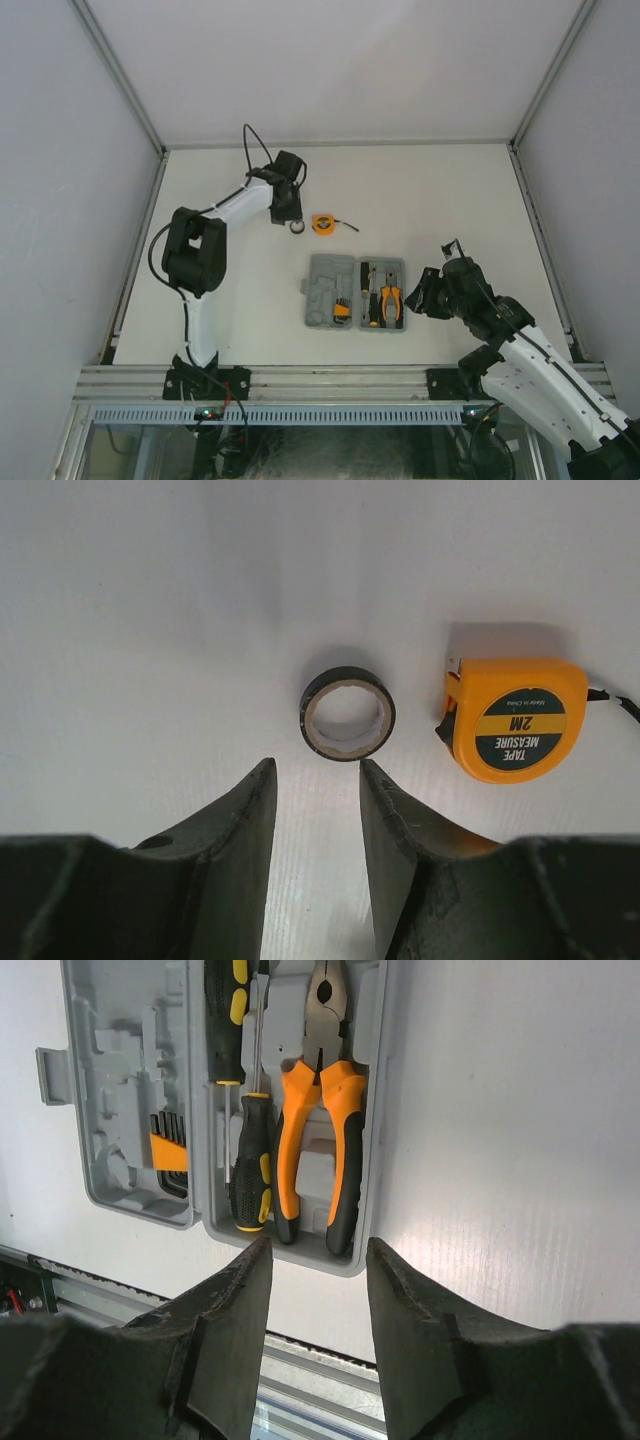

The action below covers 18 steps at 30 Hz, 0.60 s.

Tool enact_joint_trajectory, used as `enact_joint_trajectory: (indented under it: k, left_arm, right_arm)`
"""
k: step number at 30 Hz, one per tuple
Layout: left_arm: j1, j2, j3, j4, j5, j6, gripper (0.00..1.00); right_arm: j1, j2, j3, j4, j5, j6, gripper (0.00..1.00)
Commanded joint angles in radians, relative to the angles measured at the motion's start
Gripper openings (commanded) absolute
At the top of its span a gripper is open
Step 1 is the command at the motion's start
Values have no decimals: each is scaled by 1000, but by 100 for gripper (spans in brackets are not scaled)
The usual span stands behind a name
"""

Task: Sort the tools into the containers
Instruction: Pick up the engineering item from the center of the board.

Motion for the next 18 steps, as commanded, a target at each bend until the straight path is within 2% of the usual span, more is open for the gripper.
enact_joint_trajectory:
  k: [1, 18]
  left_arm:
    - [4, 39, 81, -38, 10, 10, 43]
    - [21, 115, 130, -84, 48, -2, 40]
  right_arm:
    - [-7, -1, 37, 12, 4, -2, 43]
    - [-6, -3, 37, 10, 4, -4, 43]
